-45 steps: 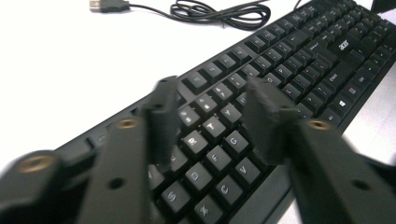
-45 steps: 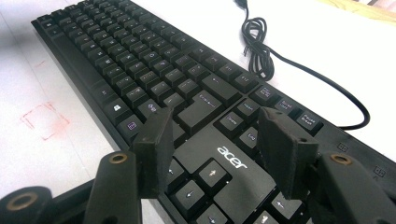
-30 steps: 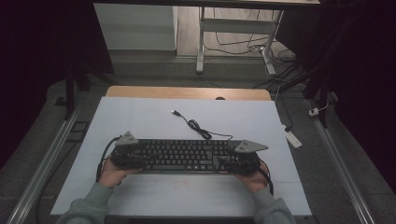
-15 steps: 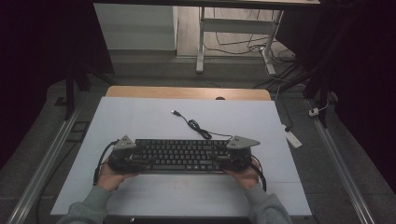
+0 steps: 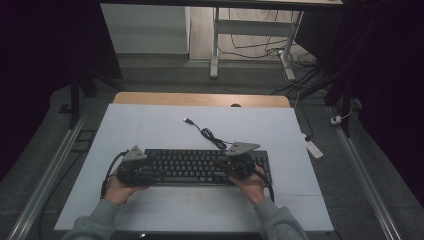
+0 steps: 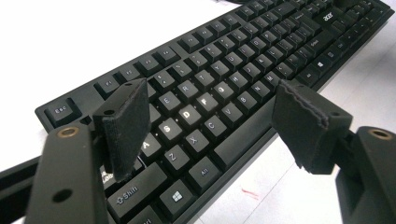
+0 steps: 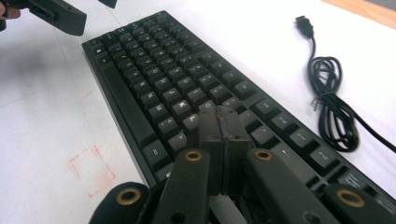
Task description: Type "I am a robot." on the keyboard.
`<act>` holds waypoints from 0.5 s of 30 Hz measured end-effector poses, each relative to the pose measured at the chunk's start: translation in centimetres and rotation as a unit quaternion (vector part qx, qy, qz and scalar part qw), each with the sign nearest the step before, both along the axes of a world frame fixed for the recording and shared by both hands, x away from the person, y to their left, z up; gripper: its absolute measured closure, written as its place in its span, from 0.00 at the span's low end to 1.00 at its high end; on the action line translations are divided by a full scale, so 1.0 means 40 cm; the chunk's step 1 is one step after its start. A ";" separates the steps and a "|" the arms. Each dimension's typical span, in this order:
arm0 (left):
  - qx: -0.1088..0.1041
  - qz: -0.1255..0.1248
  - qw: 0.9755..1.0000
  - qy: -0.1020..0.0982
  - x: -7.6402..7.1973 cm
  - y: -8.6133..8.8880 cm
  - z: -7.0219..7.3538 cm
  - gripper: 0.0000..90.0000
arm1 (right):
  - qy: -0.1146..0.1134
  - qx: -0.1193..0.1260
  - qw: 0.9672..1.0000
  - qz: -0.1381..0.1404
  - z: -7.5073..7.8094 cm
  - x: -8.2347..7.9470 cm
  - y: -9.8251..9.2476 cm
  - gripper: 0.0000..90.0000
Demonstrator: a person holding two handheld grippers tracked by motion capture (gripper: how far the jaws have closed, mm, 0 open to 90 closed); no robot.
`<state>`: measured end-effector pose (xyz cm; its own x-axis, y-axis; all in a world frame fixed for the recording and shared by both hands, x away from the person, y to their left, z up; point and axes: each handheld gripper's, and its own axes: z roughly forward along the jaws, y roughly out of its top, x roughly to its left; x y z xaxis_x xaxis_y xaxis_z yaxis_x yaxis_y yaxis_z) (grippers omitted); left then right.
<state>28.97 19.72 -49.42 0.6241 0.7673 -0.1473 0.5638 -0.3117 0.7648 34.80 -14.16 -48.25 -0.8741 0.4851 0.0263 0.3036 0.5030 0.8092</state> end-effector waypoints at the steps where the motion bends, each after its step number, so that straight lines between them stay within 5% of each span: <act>1: -0.001 0.000 1.000 0.002 -0.001 -0.001 -0.001 0.31 | 0.002 -0.003 1.000 0.001 -0.001 0.003 0.007 0.99; 15: 0.002 -0.001 1.000 0.006 0.000 -0.001 -0.006 0.31 | 0.041 -0.042 0.998 0.029 -0.063 0.016 0.091 0.99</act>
